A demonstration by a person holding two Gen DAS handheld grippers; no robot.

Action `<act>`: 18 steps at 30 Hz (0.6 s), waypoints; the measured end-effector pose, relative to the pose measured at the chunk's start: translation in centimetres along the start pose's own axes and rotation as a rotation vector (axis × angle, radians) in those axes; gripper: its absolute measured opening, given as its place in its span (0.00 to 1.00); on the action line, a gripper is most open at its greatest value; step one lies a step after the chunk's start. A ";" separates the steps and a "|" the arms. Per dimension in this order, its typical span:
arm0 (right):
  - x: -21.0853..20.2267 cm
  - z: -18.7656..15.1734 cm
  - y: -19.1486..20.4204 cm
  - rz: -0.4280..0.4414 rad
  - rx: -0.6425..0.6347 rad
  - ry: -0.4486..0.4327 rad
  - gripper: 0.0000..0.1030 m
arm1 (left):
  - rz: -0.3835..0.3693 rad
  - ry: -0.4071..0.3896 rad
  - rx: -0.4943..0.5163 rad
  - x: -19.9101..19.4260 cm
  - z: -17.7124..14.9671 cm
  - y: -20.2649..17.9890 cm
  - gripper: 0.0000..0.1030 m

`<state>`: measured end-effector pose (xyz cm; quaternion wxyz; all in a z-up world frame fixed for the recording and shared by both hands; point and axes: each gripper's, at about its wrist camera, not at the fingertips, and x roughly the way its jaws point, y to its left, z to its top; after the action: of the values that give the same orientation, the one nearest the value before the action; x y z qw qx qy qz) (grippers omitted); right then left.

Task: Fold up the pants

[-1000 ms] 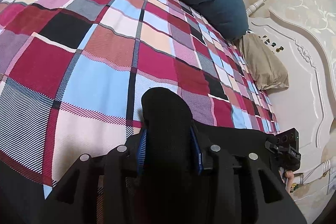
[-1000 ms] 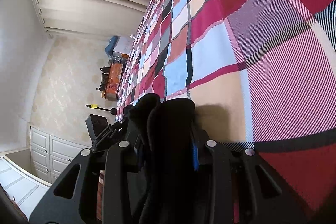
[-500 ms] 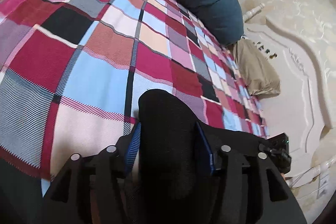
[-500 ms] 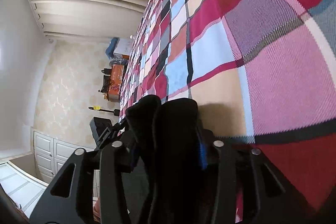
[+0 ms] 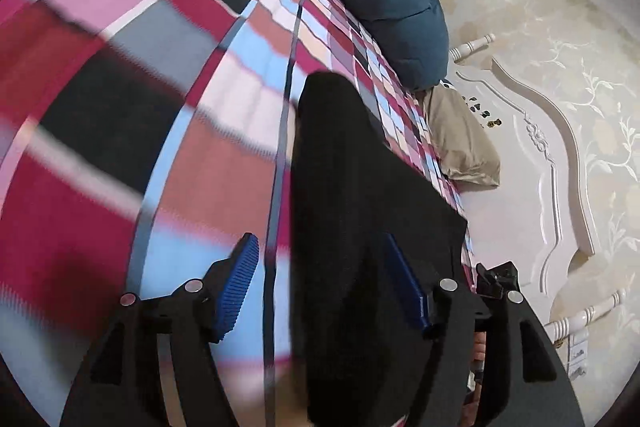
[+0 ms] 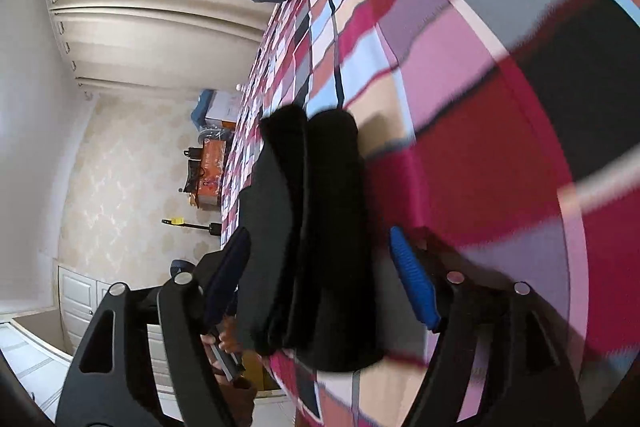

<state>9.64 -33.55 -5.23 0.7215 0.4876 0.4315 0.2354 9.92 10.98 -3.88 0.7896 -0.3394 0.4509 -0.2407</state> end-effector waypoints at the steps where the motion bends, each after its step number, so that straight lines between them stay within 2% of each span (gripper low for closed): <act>1: -0.3 -0.8 0.0 0.003 0.002 -0.002 0.73 | -0.002 -0.010 -0.012 -0.5 -0.7 0.1 0.66; 5: -0.9 -3.0 0.1 0.020 0.004 -0.008 0.76 | -0.040 -0.025 -0.061 -1.8 -3.3 0.0 0.69; 7: -0.7 -3.9 0.4 0.023 0.000 -0.004 0.76 | -0.058 -0.008 -0.074 -1.6 -4.1 -0.2 0.70; 11: -0.1 -4.5 0.6 0.016 -0.008 0.000 0.77 | -0.045 0.004 -0.032 -0.5 -5.3 -1.6 0.70; 14: 0.3 -4.6 1.0 0.000 -0.024 0.007 0.79 | -0.075 0.008 -0.047 0.1 -6.0 -2.1 0.71; 17: 0.5 -4.8 1.2 -0.016 -0.047 0.019 0.79 | -0.052 -0.006 -0.031 0.6 -6.3 -2.7 0.71; 18: 0.5 -4.5 1.2 -0.021 -0.053 0.024 0.75 | -0.039 -0.010 -0.021 0.7 -6.4 -2.9 0.71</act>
<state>6.19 -30.47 -5.05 0.7314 0.4609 0.4388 0.2449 4.46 6.57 -4.40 0.7835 -0.3573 0.4430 -0.2496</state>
